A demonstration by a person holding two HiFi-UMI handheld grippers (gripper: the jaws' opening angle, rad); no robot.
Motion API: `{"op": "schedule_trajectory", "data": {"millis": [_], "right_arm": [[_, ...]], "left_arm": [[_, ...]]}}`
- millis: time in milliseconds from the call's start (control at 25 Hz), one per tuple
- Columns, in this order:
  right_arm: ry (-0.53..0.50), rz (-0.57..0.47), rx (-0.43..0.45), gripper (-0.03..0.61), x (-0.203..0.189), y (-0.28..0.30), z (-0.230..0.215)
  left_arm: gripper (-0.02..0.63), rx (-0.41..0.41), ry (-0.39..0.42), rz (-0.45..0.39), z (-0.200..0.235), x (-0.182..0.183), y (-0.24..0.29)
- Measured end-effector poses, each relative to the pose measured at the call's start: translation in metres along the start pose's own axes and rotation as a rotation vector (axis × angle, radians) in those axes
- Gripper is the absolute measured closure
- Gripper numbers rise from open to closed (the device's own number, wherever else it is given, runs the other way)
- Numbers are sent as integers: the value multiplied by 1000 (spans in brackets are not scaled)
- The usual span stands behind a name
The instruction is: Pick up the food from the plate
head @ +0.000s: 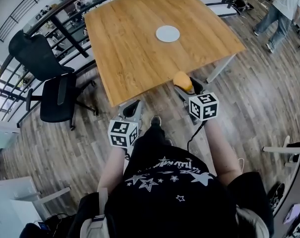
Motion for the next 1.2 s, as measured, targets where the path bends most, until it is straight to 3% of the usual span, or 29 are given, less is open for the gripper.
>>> {"op": "schedule_trajectory", "data": {"millis": [480, 1200], "right_arm": [[7, -27, -11, 247, -3, -12, 14], [25, -25, -38, 246, -20, -34, 101]], "left_arm": [[612, 5, -11, -23, 2, -5, -19], [612, -38, -44, -9, 21, -39, -100]]}}
Point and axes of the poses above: the fingertips, and each gripper's own axes: y forward along the fingers, z to its left, x out of its top, the point moved 7 cm from there along -y, backward along the fingers, and after that the axes turned 13 degrees about -x, right-handed, at the moved point
